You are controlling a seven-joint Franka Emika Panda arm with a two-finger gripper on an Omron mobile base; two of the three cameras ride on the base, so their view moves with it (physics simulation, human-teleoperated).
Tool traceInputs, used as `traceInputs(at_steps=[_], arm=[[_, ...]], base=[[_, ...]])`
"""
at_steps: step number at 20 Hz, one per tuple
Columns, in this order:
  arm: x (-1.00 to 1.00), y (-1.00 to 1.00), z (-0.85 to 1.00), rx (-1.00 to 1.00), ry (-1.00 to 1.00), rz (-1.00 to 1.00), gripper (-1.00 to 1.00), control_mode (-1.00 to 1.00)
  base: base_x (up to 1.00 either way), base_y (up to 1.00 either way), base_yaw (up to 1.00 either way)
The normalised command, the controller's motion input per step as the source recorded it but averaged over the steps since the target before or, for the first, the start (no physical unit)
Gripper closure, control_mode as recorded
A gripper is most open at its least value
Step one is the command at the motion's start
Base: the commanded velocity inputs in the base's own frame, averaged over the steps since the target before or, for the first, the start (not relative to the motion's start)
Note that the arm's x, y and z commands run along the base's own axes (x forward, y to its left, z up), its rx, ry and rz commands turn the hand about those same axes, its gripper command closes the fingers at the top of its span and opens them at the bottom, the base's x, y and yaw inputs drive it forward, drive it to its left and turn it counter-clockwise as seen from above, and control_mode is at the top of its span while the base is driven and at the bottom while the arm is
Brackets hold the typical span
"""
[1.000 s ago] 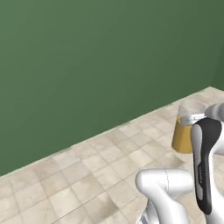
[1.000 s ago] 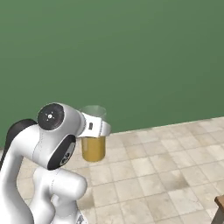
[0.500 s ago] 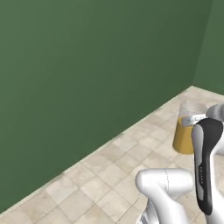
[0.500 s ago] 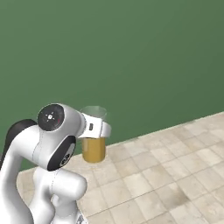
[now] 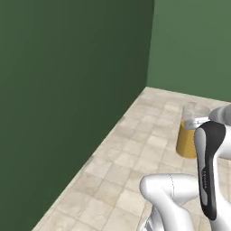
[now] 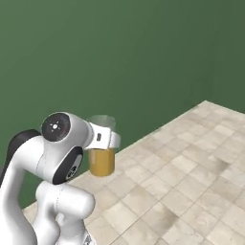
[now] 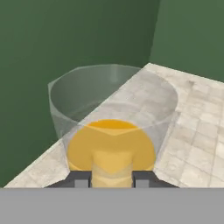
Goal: There is a tray on the dining counter. Grab the cup, mug, and pitcher and place them on the tray. The pitcher may be placed next to the tray if it cannot fit the tray.
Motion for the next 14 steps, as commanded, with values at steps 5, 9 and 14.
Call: traceInputs(at_steps=[5, 9, 14], arm=[[0.00, 0.00, 0.00, 0.00, 0.00, 0.00, 1.00, 1.00], [0.00, 0.00, 0.00, 0.00, 0.00, 0.00, 1.00, 1.00], [0.00, 0.00, 0.00, 0.00, 0.00, 0.00, 1.00, 1.00]], base=[[0.69, 0.21, -0.71], [0.75, 0.30, -0.69], [0.85, 0.48, -0.66]])
